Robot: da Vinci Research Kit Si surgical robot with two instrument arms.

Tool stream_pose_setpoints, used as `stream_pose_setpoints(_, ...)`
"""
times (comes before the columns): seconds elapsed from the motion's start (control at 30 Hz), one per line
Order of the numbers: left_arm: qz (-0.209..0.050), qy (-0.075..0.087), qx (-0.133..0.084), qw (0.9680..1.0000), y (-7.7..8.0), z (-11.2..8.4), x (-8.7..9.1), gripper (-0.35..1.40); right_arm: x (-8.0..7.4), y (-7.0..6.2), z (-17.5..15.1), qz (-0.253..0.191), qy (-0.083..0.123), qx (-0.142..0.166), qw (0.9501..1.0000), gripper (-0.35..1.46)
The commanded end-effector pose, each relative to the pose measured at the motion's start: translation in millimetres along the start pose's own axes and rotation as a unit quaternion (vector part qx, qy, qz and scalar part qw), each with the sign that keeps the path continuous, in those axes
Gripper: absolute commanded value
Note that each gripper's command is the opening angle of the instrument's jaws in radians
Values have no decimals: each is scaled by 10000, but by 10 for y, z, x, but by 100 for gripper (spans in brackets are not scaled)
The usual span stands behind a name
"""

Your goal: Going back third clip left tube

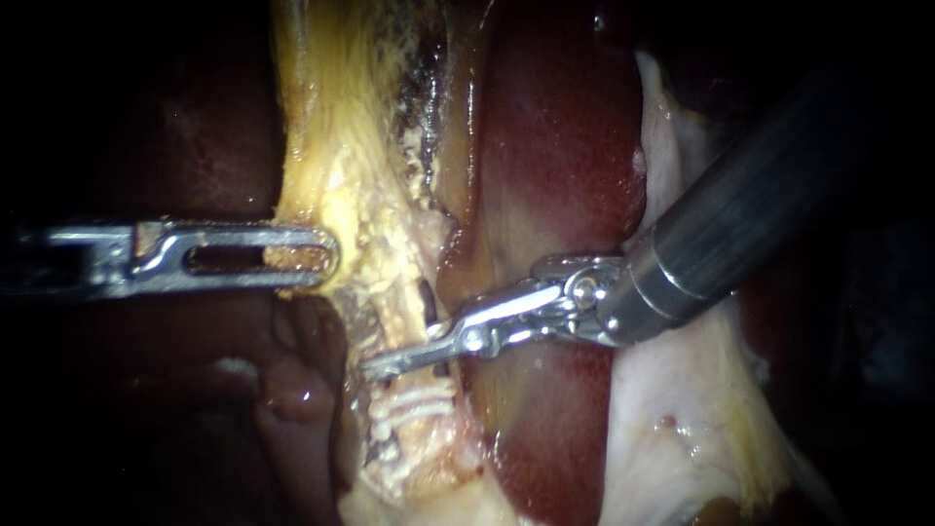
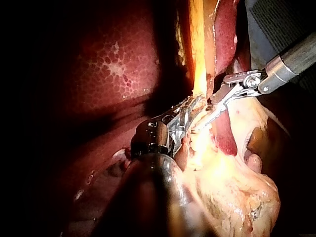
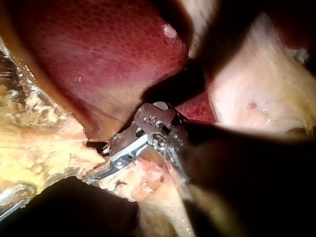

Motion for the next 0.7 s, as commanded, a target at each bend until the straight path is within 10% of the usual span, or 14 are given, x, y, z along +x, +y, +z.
stream_pose_setpoints(0.03, 5, 0, 0, 10000, 0, 0, 0, -35, 1, -1, 0, 4, 2, 5, 10000, -35)
stream_pose_setpoints(0.33, 5, -1, 0, 10000, 0, 1, 0, -35, 3, 1, -1, 11, 17, 54, 10000, -35)
stream_pose_setpoints(0.5, 9, 3, 3, 10000, 1, -1, 1, -35, 1, 2, 1, -702, 127, 41, 9974, 52)
stream_pose_setpoints(0.7, 13, 5, 6, 10000, 3, -3, 2, -35, -2, -1, -2, -1135, 287, -149, 9930, 60)
